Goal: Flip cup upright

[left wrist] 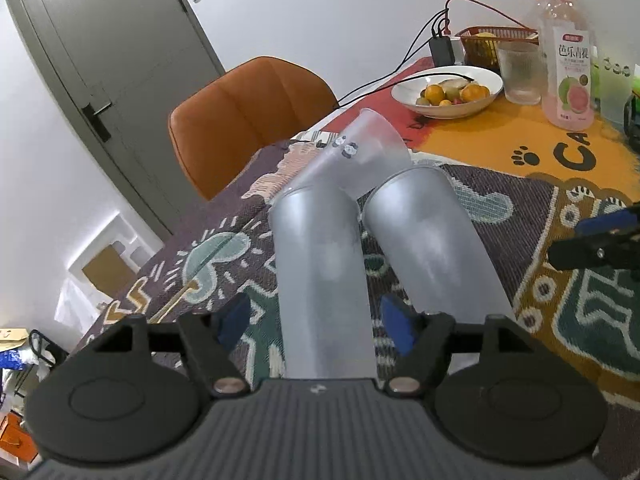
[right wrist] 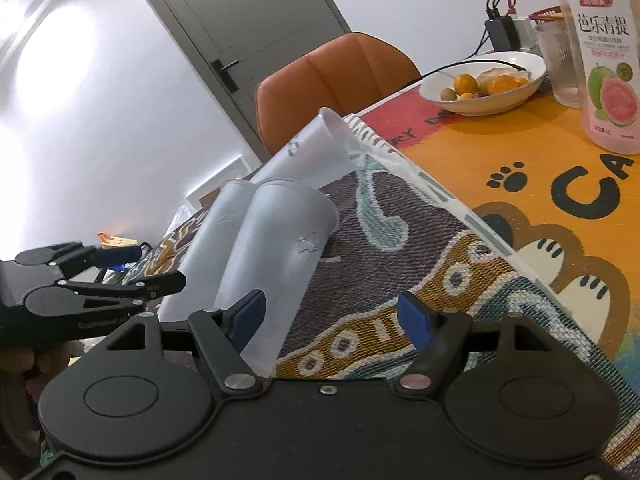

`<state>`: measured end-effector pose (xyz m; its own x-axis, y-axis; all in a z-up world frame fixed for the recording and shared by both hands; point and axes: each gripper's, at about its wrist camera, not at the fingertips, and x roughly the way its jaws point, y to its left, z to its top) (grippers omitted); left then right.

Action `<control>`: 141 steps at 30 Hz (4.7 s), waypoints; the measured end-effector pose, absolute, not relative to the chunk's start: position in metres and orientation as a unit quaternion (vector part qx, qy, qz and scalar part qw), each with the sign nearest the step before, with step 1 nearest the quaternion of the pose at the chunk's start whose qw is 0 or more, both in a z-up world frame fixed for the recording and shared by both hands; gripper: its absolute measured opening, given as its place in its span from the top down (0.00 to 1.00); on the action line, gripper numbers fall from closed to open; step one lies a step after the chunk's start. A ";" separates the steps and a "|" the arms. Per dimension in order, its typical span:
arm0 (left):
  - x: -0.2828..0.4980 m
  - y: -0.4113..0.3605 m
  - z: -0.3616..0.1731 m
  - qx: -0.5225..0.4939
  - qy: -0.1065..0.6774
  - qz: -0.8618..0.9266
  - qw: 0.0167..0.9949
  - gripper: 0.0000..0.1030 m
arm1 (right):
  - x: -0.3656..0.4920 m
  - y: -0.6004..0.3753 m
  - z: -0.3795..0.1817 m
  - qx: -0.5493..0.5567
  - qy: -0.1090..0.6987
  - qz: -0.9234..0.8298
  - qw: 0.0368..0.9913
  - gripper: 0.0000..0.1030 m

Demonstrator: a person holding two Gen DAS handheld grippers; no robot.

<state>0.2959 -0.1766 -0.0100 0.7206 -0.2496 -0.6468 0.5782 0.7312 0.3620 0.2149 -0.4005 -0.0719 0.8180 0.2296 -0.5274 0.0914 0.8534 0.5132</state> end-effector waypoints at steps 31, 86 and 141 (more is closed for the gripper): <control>0.317 -0.159 -0.017 0.227 0.342 -0.261 0.874 0.35 | 0.215 -0.394 -0.074 0.255 0.315 0.039 0.913 0.29; 0.161 -0.065 -0.007 0.156 0.312 -0.226 0.909 0.19 | 0.166 -0.329 -0.063 0.270 0.352 0.142 0.885 0.09; 0.100 0.071 -0.020 -0.180 0.246 0.015 0.952 0.08 | 0.215 -0.291 -0.050 0.346 0.349 0.216 0.844 0.29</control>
